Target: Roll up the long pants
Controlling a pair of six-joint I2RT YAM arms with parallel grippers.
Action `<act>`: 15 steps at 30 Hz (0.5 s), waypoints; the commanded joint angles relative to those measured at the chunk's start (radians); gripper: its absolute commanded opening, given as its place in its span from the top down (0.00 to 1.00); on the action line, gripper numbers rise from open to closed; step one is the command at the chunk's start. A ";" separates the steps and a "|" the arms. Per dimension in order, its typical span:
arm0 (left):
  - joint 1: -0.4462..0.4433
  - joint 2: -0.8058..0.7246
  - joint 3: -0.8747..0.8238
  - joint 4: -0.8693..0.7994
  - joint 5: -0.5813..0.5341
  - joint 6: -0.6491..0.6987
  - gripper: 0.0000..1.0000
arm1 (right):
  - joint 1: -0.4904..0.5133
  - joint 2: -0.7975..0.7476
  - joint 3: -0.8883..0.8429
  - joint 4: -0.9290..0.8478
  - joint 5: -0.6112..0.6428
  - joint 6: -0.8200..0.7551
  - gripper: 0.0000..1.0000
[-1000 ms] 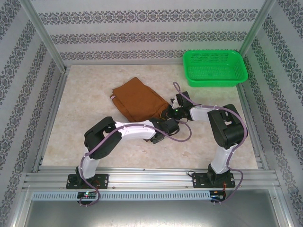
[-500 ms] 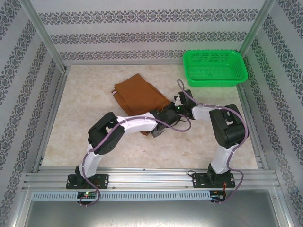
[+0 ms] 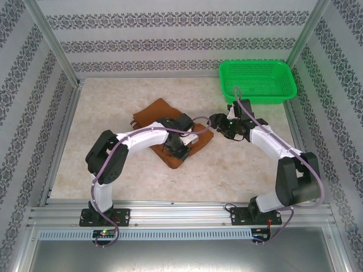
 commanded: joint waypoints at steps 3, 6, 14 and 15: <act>0.083 -0.083 -0.090 0.178 0.491 -0.189 1.00 | -0.002 -0.055 -0.021 -0.083 -0.012 -0.030 0.35; 0.141 -0.131 -0.207 0.435 0.631 -0.388 1.00 | -0.001 -0.089 -0.039 -0.094 -0.012 -0.031 0.35; 0.191 -0.215 -0.359 0.727 0.703 -0.622 1.00 | 0.007 -0.104 -0.037 -0.068 -0.092 -0.006 0.37; 0.195 -0.222 -0.367 0.728 0.702 -0.630 1.00 | 0.013 -0.100 -0.030 -0.072 -0.091 -0.005 0.41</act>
